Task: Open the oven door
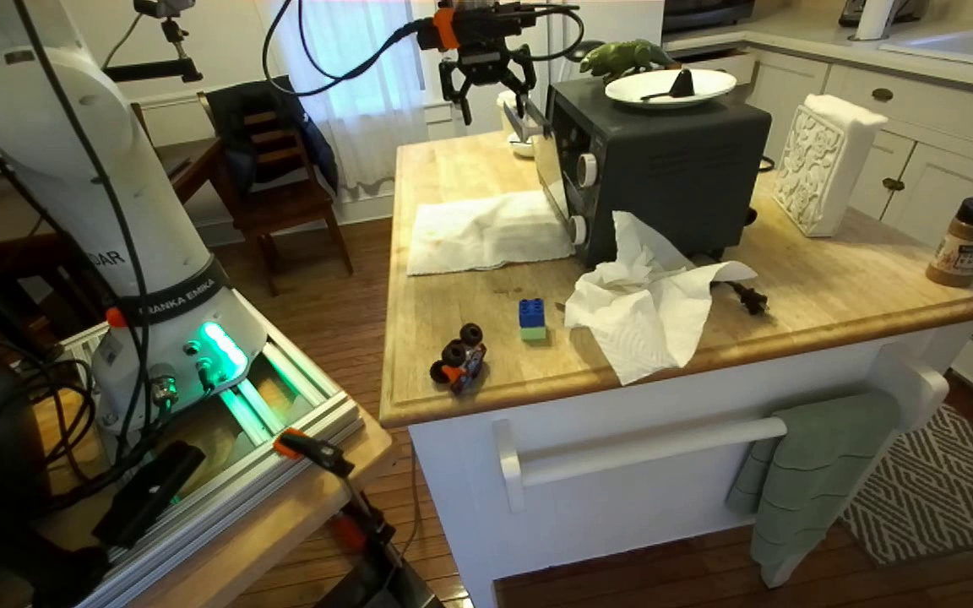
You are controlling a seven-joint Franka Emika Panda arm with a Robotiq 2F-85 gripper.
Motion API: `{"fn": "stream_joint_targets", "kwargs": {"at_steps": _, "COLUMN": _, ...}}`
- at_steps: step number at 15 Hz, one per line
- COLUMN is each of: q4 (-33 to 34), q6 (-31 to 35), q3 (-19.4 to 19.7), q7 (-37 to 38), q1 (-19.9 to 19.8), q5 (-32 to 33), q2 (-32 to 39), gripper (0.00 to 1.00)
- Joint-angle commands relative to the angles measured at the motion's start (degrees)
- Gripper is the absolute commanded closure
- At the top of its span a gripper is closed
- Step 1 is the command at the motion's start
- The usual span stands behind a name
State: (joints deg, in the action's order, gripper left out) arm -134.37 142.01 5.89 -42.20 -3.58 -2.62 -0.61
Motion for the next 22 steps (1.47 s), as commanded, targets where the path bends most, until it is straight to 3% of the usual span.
{"fn": "stream_joint_targets", "kwargs": {"at_steps": 1, "q4": -2.39, "q6": -1.78, "q3": -0.8, "q7": 1.05, "q1": 0.09, "q5": -4.97, "q2": -1.74, "gripper": 0.0}}
{"fn": "stream_joint_targets", "kwargs": {"at_steps": 8, "q4": -5.99, "q6": -2.8, "q3": -1.18, "q7": 2.02, "q1": 0.4, "q5": -11.47, "q2": -3.34, "gripper": 0.0}}
{"fn": "stream_joint_targets", "kwargs": {"at_steps": 22, "q4": -13.76, "q6": -1.26, "q3": -0.93, "q7": 2.76, "q1": 2.27, "q5": -14.99, "q2": -8.13, "gripper": 0.0}}
